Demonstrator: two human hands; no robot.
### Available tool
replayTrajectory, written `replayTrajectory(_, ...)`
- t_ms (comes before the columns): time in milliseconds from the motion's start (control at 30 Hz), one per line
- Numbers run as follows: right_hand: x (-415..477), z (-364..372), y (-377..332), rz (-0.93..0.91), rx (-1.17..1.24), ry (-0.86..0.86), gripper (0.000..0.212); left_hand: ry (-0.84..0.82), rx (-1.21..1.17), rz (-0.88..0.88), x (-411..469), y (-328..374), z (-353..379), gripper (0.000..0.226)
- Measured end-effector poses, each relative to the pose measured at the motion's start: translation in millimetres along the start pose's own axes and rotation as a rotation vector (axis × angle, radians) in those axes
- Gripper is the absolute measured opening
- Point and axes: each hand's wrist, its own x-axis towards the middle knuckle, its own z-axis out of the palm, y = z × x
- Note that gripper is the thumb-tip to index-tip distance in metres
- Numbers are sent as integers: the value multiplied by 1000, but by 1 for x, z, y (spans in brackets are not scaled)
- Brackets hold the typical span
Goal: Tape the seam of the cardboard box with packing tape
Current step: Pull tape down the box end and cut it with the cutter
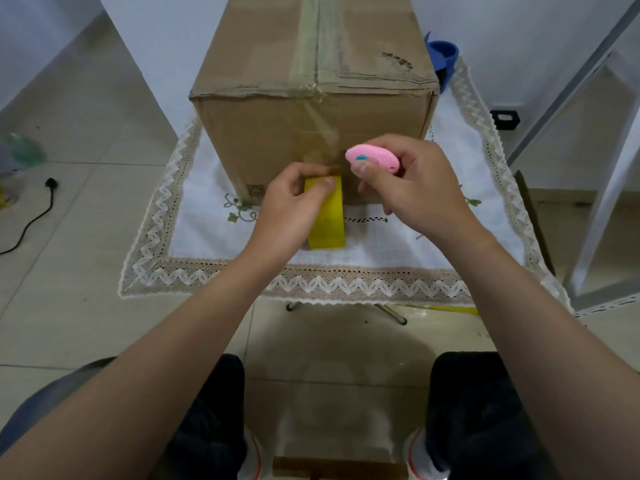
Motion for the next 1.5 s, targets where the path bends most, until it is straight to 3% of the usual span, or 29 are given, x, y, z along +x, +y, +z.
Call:
replayTrajectory(133, -2, -2, -7, -1, -41, -38, 13, -65, -275, -101, -8, 0, -2, 21)
replayTrajectory(267, -2, 2, -11, 0, -70, -31, 11, -79, -327, -97, -10, -3, -10, 29)
replayTrajectory(600, 21, 7, -29, -206, -306, -263, 22, -137, -218, 83, -18, -9, -5, 42)
replayTrajectory(1067, 32, 11, -44, -190, -376, -397, 15, -153, -238, 164, -18, -11, -4, 38)
replayTrajectory(1500, 37, 16, -46, -153, -351, -433, 13, -164, -298, 130, -15, -13, -8, 39)
